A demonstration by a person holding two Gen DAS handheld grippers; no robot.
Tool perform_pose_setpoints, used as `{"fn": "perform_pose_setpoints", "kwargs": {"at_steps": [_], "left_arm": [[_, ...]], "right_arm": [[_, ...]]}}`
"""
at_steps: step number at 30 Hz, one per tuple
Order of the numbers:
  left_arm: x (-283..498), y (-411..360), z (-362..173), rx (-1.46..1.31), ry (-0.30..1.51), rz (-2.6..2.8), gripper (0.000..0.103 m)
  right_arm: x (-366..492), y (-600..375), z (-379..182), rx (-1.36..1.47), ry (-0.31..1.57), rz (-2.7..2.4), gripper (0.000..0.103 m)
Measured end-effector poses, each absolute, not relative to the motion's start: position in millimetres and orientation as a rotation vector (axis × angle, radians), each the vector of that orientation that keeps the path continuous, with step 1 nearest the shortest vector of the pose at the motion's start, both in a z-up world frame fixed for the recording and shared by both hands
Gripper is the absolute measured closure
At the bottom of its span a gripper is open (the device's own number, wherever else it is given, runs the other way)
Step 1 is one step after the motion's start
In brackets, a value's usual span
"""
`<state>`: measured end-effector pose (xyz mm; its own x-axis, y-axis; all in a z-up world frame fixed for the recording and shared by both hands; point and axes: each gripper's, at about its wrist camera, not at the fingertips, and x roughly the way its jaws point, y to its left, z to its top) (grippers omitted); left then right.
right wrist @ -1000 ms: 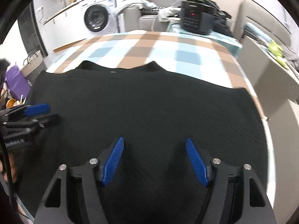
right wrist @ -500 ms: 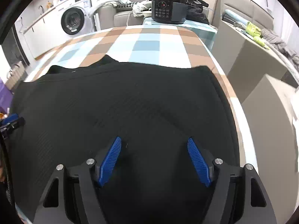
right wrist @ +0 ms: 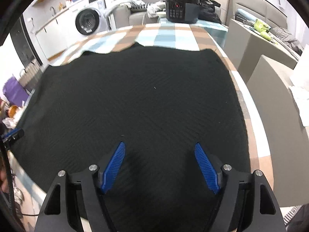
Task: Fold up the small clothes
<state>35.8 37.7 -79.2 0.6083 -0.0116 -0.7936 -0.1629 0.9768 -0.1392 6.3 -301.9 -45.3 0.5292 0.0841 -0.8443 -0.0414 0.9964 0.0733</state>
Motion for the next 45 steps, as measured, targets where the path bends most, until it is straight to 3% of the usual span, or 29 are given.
{"fn": "perform_pose_setpoints", "kwargs": {"at_steps": [6,11,21,23,25,36,45], "left_arm": [[-23,63,-70,-0.409,0.826,0.192,0.044],[-53,79,-88,-0.510,0.872,0.258,0.044],[-16,74,-105,-0.492,0.854,0.264,0.044],[2,76,-108,-0.514,0.838,0.259,0.055],[14,79,-111,-0.558,0.824,0.239,0.089],[12,82,-74,-0.452,0.706,0.245,0.092],[44,-4,-13,-0.223,0.602,-0.015,0.092]], "right_arm": [[-8,-299,-25,0.100,0.949,0.106,0.027],[-5,-289,-24,0.097,0.956,0.131,0.027],[-9,-279,-29,0.080,0.966,0.155,0.027],[-9,-279,-31,0.081,0.973,0.145,0.027],[-10,-278,-32,0.080,0.975,0.143,0.027],[-13,-283,-41,0.081,1.002,0.116,0.027],[-24,-293,-31,0.089,0.977,0.097,0.027]]}}
